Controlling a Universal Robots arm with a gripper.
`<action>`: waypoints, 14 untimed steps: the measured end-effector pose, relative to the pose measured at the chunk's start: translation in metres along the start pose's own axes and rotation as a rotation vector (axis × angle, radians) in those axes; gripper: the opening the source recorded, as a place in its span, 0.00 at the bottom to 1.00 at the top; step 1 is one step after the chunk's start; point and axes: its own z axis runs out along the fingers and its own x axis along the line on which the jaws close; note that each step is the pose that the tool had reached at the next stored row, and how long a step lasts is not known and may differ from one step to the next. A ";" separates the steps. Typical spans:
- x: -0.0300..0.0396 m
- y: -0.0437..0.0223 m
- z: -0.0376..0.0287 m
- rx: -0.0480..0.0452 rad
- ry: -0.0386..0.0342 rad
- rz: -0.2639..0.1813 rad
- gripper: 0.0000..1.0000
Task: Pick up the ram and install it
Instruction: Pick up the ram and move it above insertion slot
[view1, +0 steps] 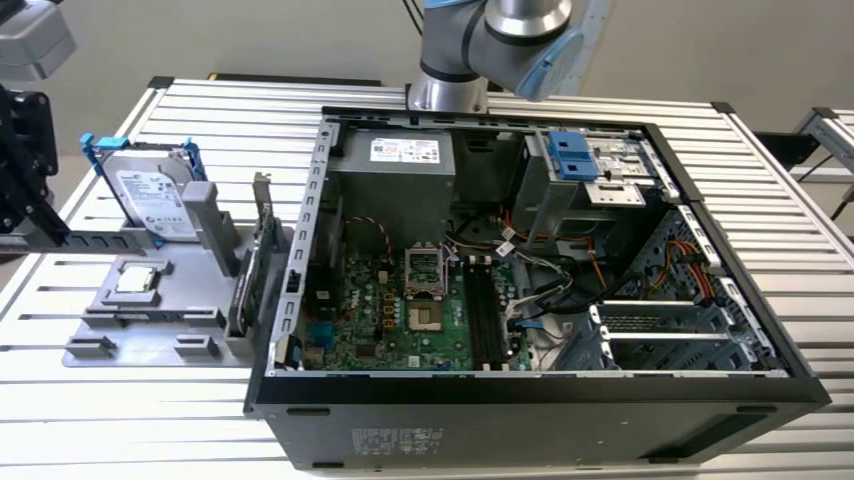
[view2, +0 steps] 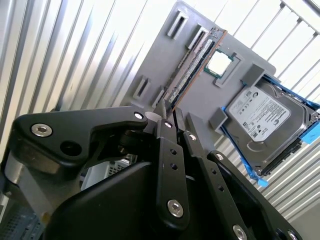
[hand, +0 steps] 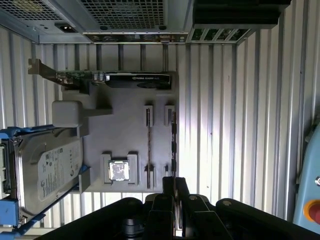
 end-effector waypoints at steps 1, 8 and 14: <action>0.0000 0.0000 -0.0004 0.0000 0.0000 0.000 0.00; 0.0001 0.0000 -0.0026 -0.0001 0.0001 0.000 0.00; 0.0001 0.0000 -0.0034 0.0000 0.0000 0.000 0.00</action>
